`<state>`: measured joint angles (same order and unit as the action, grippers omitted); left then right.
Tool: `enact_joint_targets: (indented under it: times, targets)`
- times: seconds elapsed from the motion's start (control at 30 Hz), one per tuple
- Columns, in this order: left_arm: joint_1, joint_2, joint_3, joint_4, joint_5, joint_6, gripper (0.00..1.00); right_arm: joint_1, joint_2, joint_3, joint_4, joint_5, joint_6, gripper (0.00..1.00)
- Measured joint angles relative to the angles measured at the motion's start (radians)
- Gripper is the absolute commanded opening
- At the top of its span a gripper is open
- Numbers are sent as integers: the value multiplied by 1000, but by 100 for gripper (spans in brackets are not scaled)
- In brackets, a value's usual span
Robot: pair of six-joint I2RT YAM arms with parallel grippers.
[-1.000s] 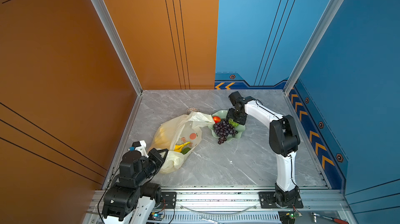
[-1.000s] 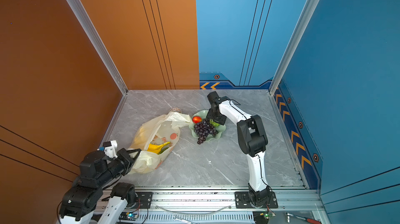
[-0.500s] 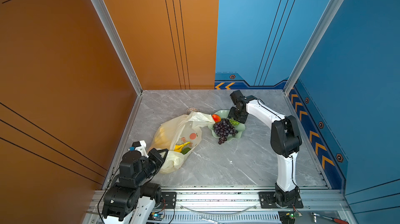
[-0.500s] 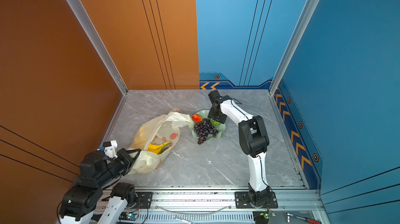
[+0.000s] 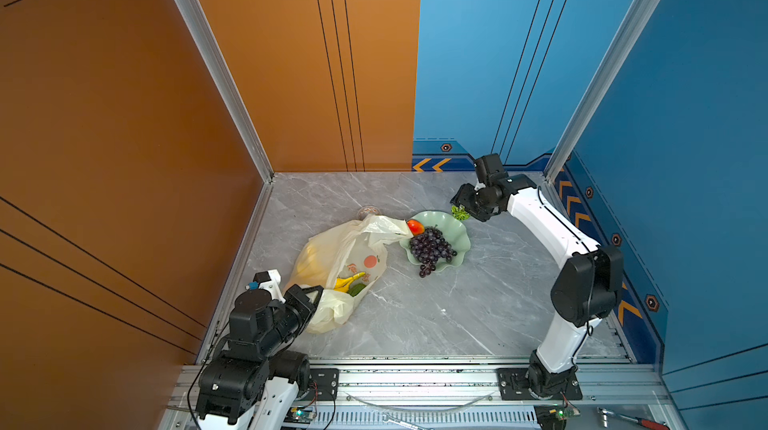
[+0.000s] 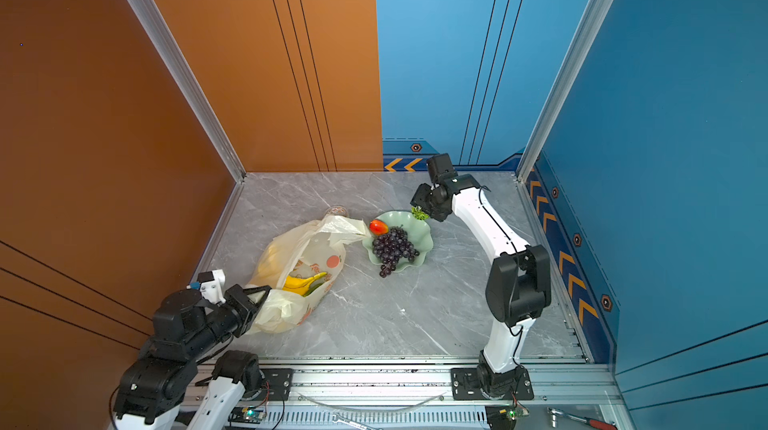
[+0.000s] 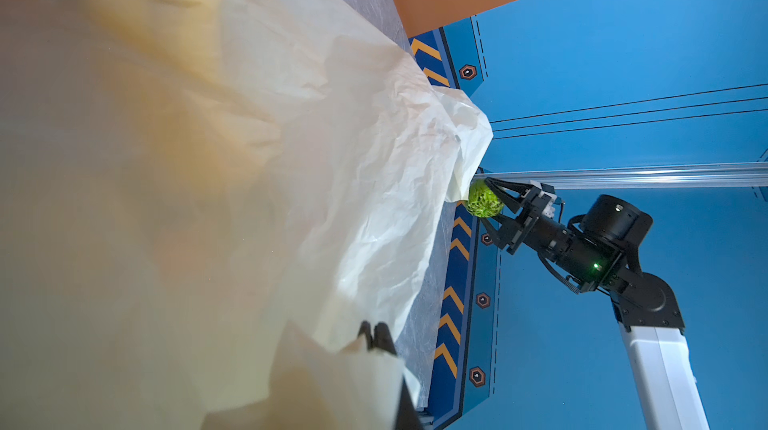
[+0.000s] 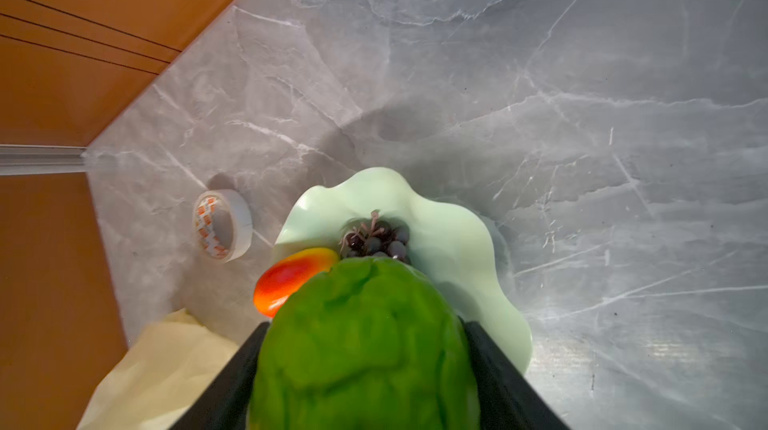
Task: Place the fruits into the plastic bag
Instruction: 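Lift the green bumpy fruit with the right gripper away from the plate, then carry the green bumpy fruit with the right gripper over the bag mouth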
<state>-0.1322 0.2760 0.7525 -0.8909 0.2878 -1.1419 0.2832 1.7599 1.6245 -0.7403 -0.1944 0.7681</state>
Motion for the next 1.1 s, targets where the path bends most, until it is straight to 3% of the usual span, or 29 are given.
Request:
enact_joint_targets:
  times: [0.33,0.63,0.87,1.1]
  targets:
    - [0,0,0,0,0,0,0,-83,-211,-154,186,-275,53,64]
    - [0,0,0,0,0,0,0,-96,-298,-235,409,-472,192,64]
    - [0,0,0,0,0,1,0,-26,-317,-248,518,-548,259,64]
    - [0,0,2,0,0,0,0,108,-316,-245,567,-622,245,63]
